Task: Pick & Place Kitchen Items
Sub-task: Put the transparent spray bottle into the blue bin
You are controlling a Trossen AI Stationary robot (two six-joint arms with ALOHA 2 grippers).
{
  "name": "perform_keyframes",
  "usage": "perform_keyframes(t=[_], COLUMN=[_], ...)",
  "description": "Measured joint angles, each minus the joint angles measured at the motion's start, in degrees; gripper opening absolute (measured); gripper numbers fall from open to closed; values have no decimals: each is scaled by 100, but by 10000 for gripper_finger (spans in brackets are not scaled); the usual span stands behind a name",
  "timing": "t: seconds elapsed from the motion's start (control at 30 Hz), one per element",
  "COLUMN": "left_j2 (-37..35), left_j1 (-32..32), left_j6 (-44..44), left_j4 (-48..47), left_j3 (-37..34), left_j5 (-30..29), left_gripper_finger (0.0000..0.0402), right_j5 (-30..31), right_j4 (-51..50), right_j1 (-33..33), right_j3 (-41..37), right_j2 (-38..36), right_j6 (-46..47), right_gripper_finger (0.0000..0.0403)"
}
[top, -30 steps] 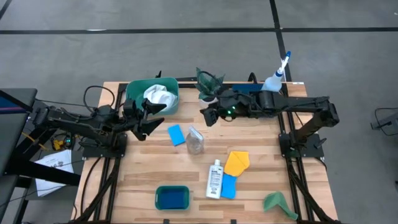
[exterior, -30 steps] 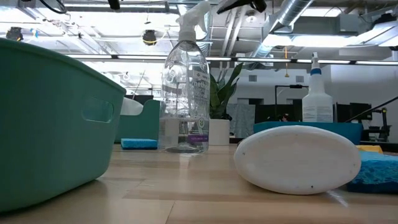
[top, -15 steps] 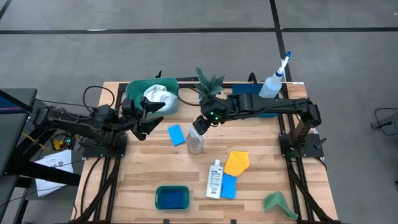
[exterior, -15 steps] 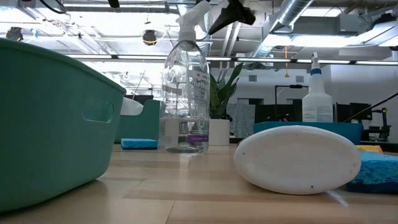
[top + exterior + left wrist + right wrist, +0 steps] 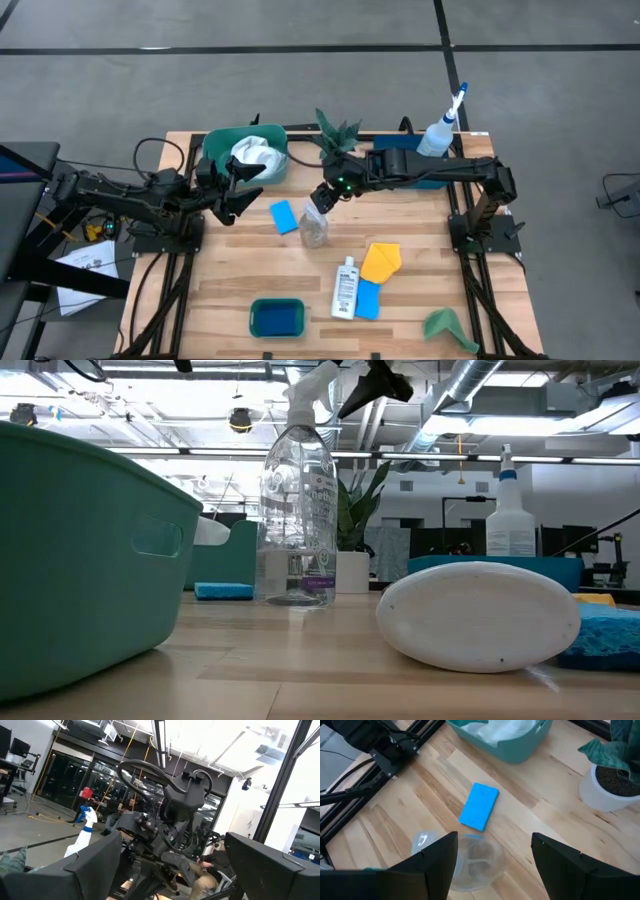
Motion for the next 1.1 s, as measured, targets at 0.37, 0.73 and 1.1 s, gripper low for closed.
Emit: perform_keyframes(t=[0.37,0.73,1.1], left_j2=[0,0,0], left_j1=[0,0,0], left_j6=[-2,-4,-4], left_j4=[0,-2,-2], left_j3=[0,0,0], left_j5=[2,4,7], left_gripper_finger=[347,347,347], right_j5=[65,-454,-382], right_j4=[411,898,737], right_j1=[-24,146,235], right_j3=[0,0,0], right_j2=[0,-2,-2], right_j6=[-157,-114,-222], right_gripper_finger=[245,245,245])
